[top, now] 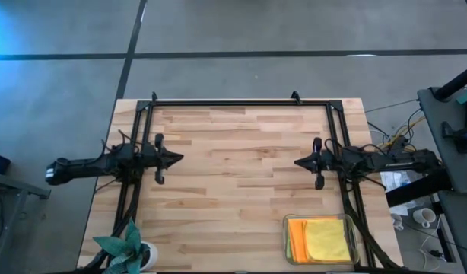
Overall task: Fold microfiber towels
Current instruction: Return to Home Position
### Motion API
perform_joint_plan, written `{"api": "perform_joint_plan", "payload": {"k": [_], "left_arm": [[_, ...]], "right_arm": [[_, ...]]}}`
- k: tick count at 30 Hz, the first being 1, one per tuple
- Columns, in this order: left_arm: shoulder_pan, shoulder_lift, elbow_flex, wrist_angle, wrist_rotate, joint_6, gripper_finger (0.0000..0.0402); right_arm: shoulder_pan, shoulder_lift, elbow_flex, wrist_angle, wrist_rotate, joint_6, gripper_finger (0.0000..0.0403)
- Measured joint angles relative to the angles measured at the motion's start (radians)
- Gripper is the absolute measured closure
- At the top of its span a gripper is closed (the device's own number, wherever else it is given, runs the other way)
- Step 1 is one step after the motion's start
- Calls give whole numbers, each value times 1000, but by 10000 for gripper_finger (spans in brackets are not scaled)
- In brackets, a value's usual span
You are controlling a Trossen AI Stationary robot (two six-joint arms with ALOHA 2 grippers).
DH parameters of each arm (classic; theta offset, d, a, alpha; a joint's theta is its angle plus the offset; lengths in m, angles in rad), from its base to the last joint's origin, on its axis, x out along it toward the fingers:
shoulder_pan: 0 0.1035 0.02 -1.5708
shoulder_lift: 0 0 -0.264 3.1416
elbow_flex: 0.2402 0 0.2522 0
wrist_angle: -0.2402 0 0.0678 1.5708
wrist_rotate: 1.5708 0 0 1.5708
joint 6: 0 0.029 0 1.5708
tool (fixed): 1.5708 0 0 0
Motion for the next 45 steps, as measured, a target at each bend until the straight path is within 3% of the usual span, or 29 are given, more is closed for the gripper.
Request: {"api": "perform_joint_plan", "payload": {"k": [5,13,21,45], "left_arm": [[0,21,0,16,-9,0,395],[0,35,0,17,-8,-1,395],[0,44,0,18,-8,-1,395],[0,47,0,20,-7,-1,395]], "right_arm": [[0,18,0,-1,0,104,394],[0,27,0,25,-17,81,394],[0,-53,1,121,-25,-8,394],[0,-58,1,115,-26,29,394]]}}
